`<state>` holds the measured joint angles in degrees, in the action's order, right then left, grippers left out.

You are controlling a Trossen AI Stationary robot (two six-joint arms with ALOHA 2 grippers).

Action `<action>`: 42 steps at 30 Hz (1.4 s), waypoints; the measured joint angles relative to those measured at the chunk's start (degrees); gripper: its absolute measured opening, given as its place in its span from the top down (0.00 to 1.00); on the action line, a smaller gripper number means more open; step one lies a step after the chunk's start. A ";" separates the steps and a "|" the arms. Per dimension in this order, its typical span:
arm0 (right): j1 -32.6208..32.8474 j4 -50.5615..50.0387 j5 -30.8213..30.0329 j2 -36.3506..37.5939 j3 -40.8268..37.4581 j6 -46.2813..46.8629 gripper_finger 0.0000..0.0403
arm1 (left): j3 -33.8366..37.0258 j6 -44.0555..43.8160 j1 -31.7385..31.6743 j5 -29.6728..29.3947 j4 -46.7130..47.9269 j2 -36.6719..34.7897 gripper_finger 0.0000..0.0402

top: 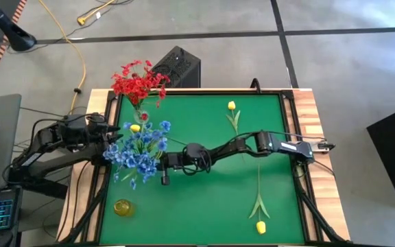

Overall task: Sort flowers into vase by color
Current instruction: Put the blue flowers into the bottom transparent vase

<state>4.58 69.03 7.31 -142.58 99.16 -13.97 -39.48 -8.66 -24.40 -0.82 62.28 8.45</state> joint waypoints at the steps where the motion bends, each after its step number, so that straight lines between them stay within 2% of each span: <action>1: -0.15 -0.17 -0.02 0.00 0.00 -0.01 0.92 | 0.00 0.01 0.00 0.00 0.00 0.00 0.61; 14: -0.66 -7.78 -2.07 0.02 0.00 0.62 0.92 | 0.00 0.24 0.00 0.01 -0.04 0.00 0.61; 19: -0.82 -11.25 -6.38 0.04 0.00 4.56 0.92 | 0.00 0.24 0.00 0.02 -0.05 0.00 0.61; 30: -1.82 -15.60 -6.41 0.07 0.00 8.93 0.92 | 0.00 0.28 0.00 0.04 -0.07 0.01 0.61; 42: -1.80 -17.14 -6.18 0.11 0.00 7.63 0.82 | 0.00 0.32 0.00 0.04 -0.07 0.01 0.61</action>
<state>2.79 51.89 1.13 -142.47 99.15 -6.33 -39.48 -8.35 -24.40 -0.78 62.22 8.46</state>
